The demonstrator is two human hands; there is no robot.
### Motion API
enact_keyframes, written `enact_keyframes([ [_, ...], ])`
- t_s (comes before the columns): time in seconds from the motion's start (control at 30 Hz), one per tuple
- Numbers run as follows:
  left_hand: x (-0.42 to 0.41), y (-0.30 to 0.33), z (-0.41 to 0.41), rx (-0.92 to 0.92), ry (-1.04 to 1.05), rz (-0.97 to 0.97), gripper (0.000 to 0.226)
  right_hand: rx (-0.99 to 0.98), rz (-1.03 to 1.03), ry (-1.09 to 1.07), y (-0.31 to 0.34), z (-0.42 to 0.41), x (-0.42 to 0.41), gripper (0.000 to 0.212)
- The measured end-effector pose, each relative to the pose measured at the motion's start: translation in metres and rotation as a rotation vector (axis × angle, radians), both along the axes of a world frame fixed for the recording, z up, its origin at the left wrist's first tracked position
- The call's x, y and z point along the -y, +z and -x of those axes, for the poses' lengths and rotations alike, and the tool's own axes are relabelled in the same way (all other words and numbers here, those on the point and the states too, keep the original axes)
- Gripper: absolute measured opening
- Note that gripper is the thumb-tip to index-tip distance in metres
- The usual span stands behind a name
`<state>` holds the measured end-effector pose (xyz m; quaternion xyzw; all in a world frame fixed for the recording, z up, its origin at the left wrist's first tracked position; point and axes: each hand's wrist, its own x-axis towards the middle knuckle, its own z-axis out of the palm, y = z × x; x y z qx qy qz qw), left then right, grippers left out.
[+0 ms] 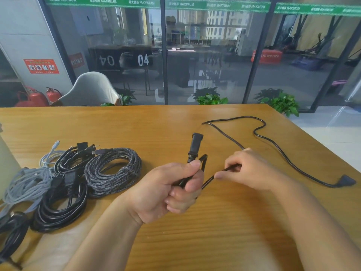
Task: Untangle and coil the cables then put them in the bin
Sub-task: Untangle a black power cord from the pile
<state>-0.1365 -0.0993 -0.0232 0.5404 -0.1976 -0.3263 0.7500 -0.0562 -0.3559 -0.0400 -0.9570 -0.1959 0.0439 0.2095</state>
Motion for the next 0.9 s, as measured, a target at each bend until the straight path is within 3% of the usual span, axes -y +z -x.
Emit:
enact_keyframes([
  [0.1, -0.002, 0.001, -0.001, 0.006, 0.007, -0.069, 0.042, 0.156, 0.006, -0.068, 0.006, -0.003, 0.011, 0.063],
  [0.2, 0.0, -0.001, -0.001, 0.026, 0.015, -0.149, 0.042, 0.417, 0.056, -0.123, 0.009, -0.005, 0.017, 0.068],
  [0.3, 0.006, -0.004, -0.001, 0.05, 0.04, -0.228, 0.043, 0.615, -0.064, -0.218, 0.014, 0.004, 0.006, 0.069],
  [0.4, 0.015, -0.008, 0.001, 0.079, 0.045, -0.333, 0.043, 0.675, -0.171, -0.158, 0.015, 0.016, -0.014, 0.063],
  [0.53, 0.02, -0.017, -0.003, 0.081, 0.173, -0.393, 0.044, 0.504, -0.398, -0.043, 0.007, 0.025, -0.028, 0.051],
  [0.7, 0.02, -0.024, -0.009, 0.039, 0.345, -0.323, 0.047, 0.085, -0.581, 0.132, 0.011, 0.039, -0.039, 0.037],
  [0.9, 0.024, -0.026, -0.008, 0.036, 0.426, -0.242, 0.048, -0.014, -0.598, 0.201, 0.016, 0.051, -0.049, 0.032],
])
